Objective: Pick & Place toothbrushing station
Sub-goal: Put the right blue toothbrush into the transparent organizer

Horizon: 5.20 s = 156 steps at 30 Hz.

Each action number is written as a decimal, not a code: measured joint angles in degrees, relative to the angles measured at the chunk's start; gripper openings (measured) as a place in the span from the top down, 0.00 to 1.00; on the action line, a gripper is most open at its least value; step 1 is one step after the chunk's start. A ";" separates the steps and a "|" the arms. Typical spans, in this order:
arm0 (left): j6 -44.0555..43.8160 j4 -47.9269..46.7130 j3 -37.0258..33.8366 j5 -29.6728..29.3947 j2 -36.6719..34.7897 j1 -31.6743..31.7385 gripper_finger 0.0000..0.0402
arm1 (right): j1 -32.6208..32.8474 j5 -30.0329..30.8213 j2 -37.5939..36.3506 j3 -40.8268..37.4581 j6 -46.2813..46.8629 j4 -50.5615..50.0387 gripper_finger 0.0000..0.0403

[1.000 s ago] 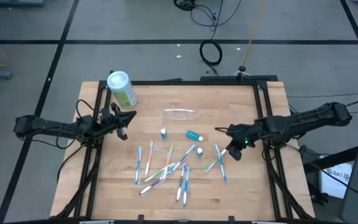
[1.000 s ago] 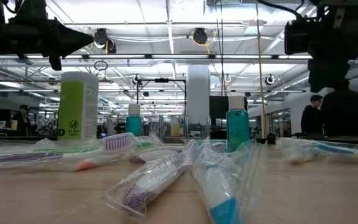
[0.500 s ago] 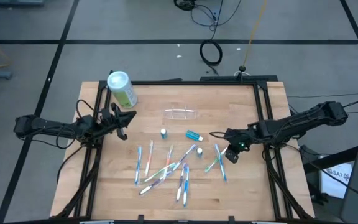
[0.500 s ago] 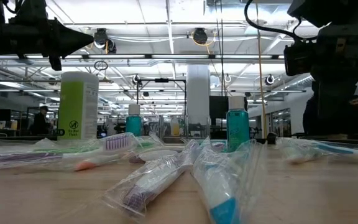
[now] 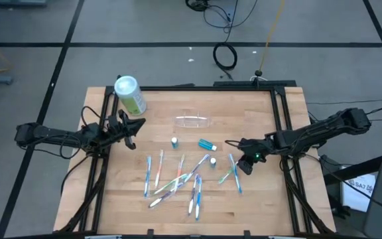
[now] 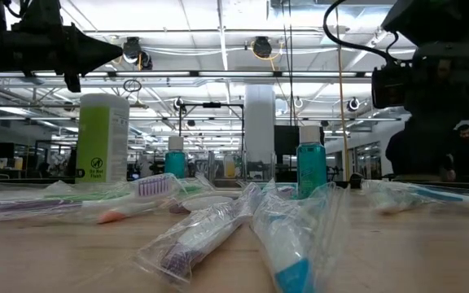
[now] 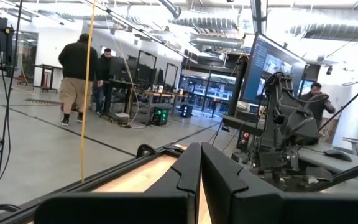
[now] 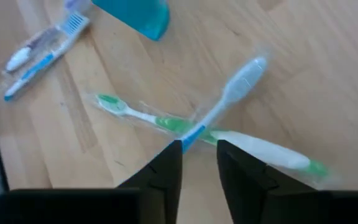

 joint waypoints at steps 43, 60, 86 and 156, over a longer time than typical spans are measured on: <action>0.20 0.02 0.00 0.00 0.00 0.00 0.96 | -2.69 2.63 5.88 -0.61 -2.62 5.23 0.66; 0.45 0.02 0.00 -0.02 0.00 0.00 0.96 | -2.67 0.34 11.94 -0.61 -1.51 9.41 0.68; 0.28 -0.02 -0.02 -0.02 0.00 0.00 0.96 | -2.82 1.93 13.34 -0.60 -4.42 12.84 0.98; -5.51 -0.51 17.30 7.09 28.26 7.71 0.96 | -23.14 -0.10 2.57 0.90 -37.14 71.05 0.99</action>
